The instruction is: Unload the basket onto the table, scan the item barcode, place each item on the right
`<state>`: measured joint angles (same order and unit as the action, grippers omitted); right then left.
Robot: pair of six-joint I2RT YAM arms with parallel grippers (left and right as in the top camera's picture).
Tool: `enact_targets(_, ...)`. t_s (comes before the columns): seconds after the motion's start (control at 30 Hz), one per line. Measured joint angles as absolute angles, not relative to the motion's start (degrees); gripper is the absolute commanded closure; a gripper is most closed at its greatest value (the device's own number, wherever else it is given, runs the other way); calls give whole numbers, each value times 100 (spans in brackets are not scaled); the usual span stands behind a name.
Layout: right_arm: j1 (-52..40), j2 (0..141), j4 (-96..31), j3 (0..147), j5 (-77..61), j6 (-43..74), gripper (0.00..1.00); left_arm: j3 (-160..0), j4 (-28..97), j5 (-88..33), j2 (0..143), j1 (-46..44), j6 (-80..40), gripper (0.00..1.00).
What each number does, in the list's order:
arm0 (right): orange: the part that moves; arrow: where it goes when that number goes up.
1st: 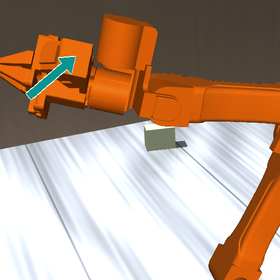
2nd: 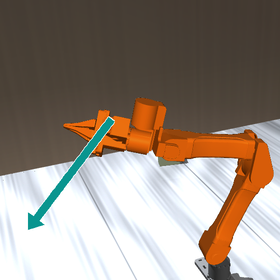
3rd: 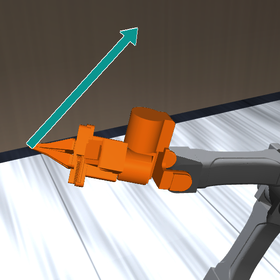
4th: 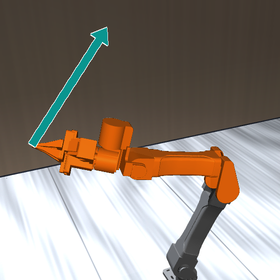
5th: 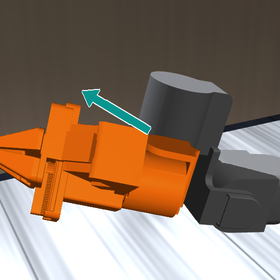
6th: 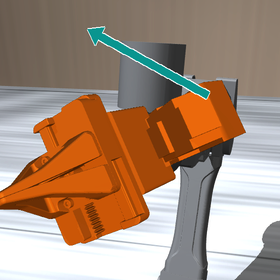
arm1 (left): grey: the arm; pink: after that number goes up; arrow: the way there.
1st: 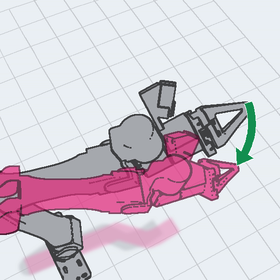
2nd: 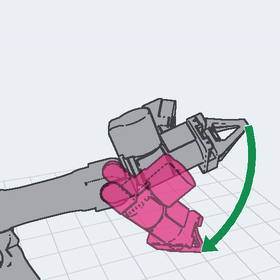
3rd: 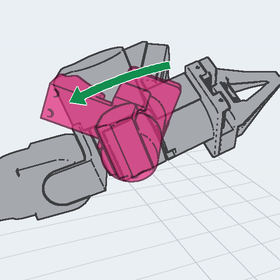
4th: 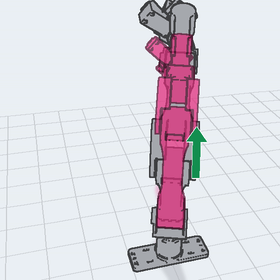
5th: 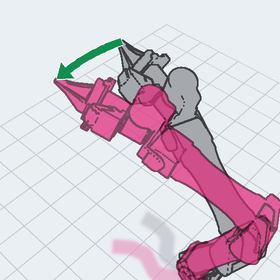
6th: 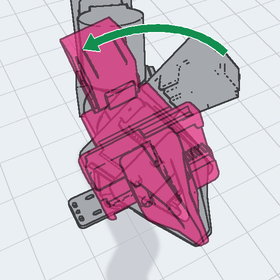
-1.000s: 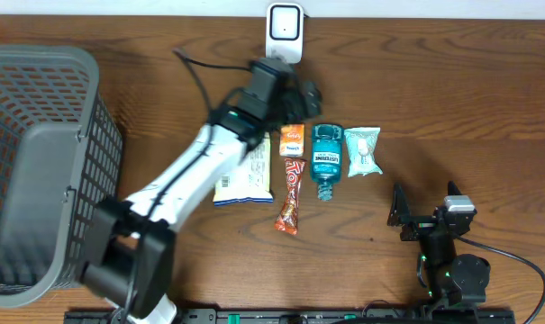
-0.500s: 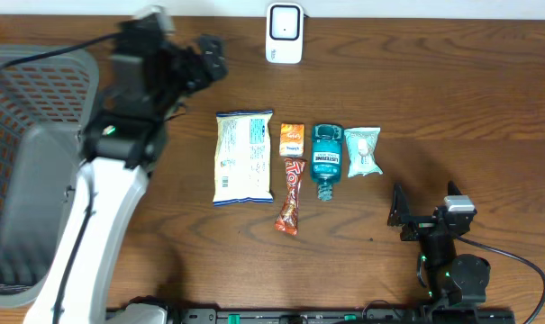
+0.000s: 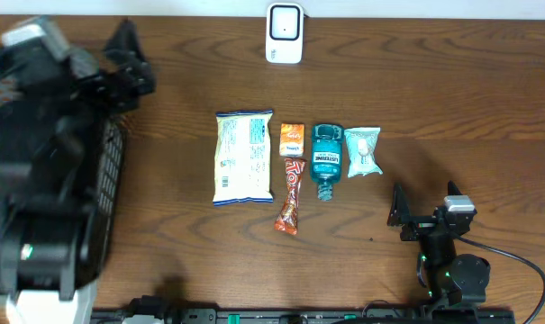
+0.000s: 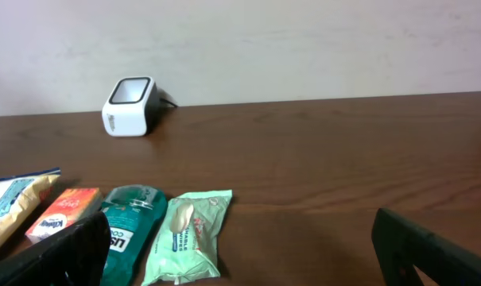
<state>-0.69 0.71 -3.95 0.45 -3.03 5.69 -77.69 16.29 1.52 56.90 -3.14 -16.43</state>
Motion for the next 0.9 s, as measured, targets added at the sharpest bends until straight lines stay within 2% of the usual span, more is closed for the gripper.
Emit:
enact_targets(0.3, -69, 71, -397, 45, -303, 569, 1, -7968, 2222, 360, 4563, -309, -753, 2)
enact_targets(0.63, -69, 71, -395, 45, -303, 569, 1, -7968, 2746, 381, 3892, -309, -589, 2)
enact_targets(0.9, -69, 71, -386, 45, -351, 698, 1, -7964, 3085, 161, 2709, -309, -589, 2)
